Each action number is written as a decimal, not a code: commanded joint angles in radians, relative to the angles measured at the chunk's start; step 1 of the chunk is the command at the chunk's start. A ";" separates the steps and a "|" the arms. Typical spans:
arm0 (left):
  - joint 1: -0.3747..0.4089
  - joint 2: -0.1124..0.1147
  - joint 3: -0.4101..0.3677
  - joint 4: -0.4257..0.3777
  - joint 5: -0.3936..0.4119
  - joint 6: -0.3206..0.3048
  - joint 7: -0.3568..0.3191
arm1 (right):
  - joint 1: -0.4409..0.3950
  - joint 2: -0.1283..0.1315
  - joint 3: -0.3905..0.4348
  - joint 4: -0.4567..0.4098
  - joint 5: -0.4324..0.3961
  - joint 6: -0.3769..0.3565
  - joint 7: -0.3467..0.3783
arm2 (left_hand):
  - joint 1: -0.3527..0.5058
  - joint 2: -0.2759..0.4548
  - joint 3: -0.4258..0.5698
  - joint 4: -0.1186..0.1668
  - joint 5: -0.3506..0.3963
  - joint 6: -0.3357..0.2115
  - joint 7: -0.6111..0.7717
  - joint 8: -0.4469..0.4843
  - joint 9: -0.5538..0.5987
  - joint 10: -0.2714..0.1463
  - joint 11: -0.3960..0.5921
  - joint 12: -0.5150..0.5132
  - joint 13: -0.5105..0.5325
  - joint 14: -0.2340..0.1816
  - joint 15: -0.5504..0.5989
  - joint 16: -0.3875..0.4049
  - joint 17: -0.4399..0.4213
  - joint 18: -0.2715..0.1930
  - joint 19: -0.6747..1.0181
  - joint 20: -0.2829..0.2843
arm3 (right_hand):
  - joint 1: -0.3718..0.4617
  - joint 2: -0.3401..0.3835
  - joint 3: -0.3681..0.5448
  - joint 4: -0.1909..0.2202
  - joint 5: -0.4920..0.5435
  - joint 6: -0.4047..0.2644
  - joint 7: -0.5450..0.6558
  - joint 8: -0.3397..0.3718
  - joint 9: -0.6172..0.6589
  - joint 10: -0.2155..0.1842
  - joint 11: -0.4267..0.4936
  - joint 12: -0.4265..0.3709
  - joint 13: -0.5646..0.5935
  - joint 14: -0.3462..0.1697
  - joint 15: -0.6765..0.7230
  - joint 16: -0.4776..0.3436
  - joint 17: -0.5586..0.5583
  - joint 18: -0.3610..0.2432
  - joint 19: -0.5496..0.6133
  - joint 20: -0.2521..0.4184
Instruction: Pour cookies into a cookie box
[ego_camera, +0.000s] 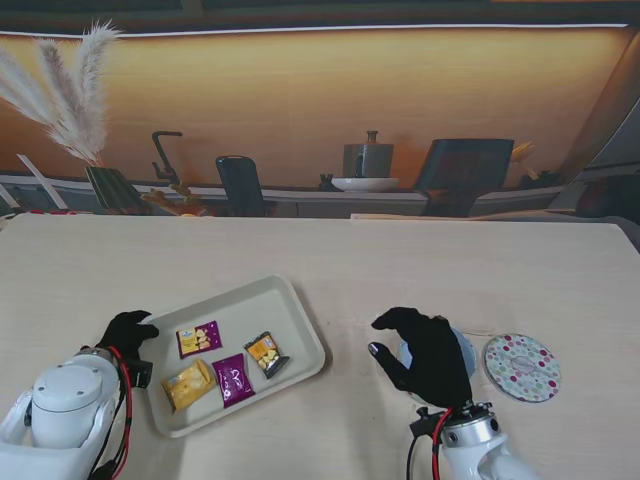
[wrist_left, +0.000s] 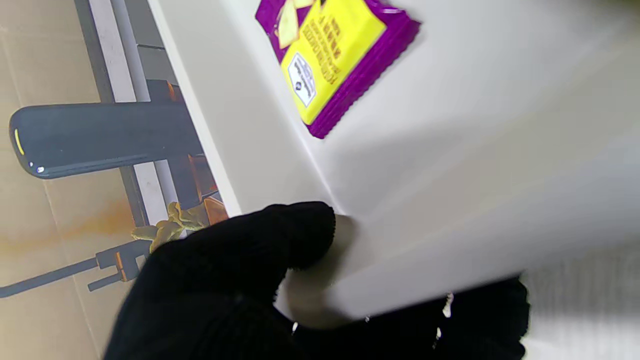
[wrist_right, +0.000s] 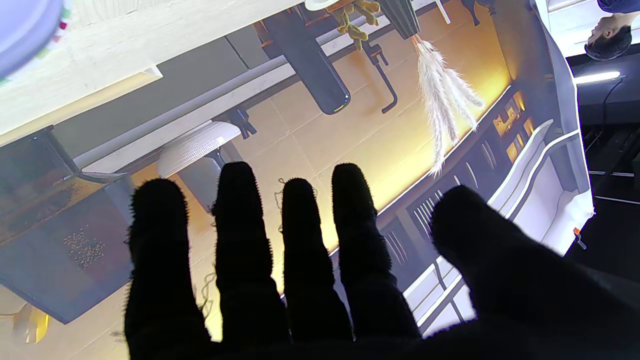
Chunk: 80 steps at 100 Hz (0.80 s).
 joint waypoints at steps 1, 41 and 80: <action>0.021 -0.013 0.007 -0.004 0.009 0.025 -0.009 | -0.006 -0.005 -0.004 -0.007 0.003 -0.003 0.010 | 0.045 0.090 0.065 0.088 0.119 -0.007 -0.019 -0.062 0.002 0.007 0.000 -0.012 -0.034 0.049 -0.060 -0.047 -0.006 0.041 -0.112 -0.014 | -0.007 0.032 -0.006 0.025 0.023 -0.022 -0.009 -0.022 0.037 0.003 -0.010 -0.005 0.025 0.046 0.004 -0.002 -0.003 0.017 -0.001 0.004; 0.044 -0.048 0.044 -0.057 -0.017 0.061 0.123 | -0.013 -0.004 0.000 -0.016 -0.002 0.005 0.014 | 0.140 -0.142 0.218 -0.199 0.236 -0.053 0.050 -0.072 0.217 -0.039 0.096 0.373 0.163 0.102 0.128 0.150 0.200 0.089 0.125 0.189 | -0.015 0.023 -0.015 0.025 0.035 -0.023 -0.009 -0.022 0.050 0.004 -0.011 -0.006 0.029 0.047 0.005 -0.002 -0.001 0.017 0.000 0.001; 0.066 -0.089 0.059 -0.099 -0.097 -0.002 0.288 | -0.011 -0.003 -0.002 -0.019 0.000 0.013 0.024 | 0.125 -0.211 0.331 -0.321 0.147 -0.137 0.327 0.210 0.300 -0.077 0.220 0.755 0.256 0.029 0.391 0.335 0.343 0.089 0.425 0.368 | -0.022 0.014 -0.023 0.025 0.043 -0.024 -0.013 -0.022 0.057 0.006 -0.014 -0.007 0.031 0.048 0.005 -0.003 -0.003 0.014 0.000 -0.003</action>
